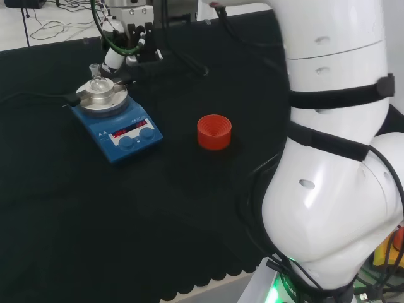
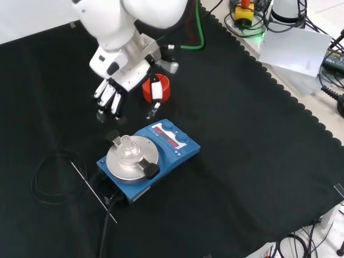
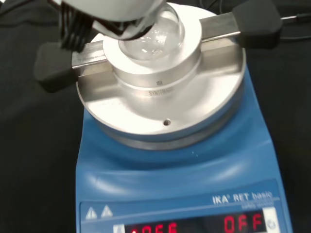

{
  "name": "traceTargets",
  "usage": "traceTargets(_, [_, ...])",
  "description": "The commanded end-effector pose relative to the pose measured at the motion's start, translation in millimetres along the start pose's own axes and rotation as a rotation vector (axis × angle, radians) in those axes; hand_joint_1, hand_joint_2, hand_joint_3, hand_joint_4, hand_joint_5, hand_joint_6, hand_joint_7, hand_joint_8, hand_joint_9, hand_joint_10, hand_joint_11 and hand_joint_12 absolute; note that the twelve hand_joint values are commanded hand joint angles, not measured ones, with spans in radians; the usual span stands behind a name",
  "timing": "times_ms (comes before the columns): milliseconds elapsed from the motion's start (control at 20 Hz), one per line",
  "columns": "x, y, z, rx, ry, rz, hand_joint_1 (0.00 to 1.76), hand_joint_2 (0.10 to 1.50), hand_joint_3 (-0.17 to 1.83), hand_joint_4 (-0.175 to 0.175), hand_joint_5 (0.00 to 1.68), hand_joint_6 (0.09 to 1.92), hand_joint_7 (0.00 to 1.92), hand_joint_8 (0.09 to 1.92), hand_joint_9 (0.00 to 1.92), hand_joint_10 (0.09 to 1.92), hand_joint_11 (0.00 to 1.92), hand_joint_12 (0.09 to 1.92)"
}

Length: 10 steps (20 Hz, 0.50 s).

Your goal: Turn on the heater.

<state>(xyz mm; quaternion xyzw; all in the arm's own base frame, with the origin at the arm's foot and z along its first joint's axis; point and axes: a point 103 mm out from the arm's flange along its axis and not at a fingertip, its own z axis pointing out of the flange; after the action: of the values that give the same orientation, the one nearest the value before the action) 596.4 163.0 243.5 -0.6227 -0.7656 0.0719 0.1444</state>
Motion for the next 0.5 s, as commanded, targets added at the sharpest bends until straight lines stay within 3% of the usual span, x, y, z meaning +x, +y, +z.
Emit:
traceTargets(50, [-12,-62,-22,-0.106,0.029,0.058,0.93,0.63,0.66,-0.064,0.62,0.82,0.12,0.67,0.38,0.71,0.15,1.40])
traceTargets(500, [-19,-125,5,-0.090,0.048,0.100,0.93,0.65,0.67,-0.060,0.60,0.80,0.26,0.70,0.45,0.71,0.20,1.39])
